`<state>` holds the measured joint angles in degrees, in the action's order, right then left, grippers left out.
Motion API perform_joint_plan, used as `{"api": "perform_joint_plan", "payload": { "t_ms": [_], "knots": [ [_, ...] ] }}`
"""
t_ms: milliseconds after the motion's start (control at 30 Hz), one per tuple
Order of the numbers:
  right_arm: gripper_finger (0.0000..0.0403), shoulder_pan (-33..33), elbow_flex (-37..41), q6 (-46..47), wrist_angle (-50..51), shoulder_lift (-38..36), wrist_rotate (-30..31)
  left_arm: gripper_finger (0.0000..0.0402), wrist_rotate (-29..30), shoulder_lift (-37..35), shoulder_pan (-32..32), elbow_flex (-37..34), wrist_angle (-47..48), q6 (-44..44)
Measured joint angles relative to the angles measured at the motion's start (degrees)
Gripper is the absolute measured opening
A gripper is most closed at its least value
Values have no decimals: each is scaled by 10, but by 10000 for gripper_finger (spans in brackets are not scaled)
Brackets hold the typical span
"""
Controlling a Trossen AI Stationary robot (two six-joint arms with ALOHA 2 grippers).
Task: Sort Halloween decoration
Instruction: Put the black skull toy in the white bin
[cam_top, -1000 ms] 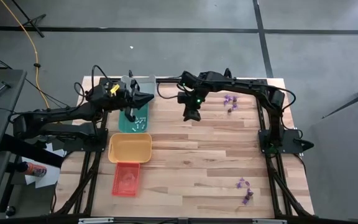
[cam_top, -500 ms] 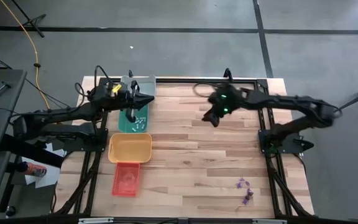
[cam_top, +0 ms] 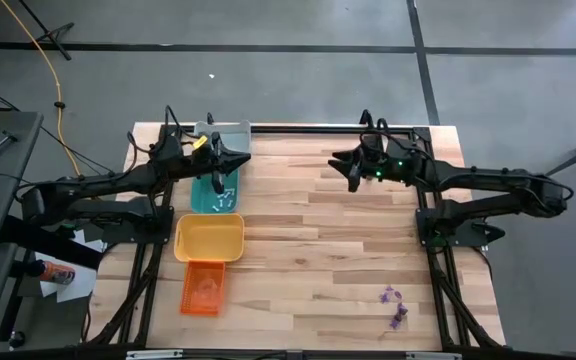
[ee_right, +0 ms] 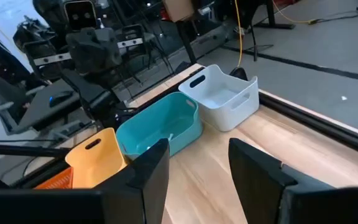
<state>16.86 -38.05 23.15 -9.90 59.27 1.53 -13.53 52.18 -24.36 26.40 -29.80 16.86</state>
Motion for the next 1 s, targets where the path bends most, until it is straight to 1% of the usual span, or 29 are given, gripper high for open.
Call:
{"api": "perform_joint_plan", "payload": {
  "t_ms": [367,600,867,1000],
  "knots": [
    [161,0,-1,-8,-1,0,0,0,8,3,0,0,0,15],
    [161,0,-1,32,14,0,0,0,1,3,3,0,0,40],
    [161,0,-1,79,56,0,0,0,0,3,13,0,1,40],
    [161,0,-1,81,59,0,0,0,0,3,13,0,1,40]
  ]
}}
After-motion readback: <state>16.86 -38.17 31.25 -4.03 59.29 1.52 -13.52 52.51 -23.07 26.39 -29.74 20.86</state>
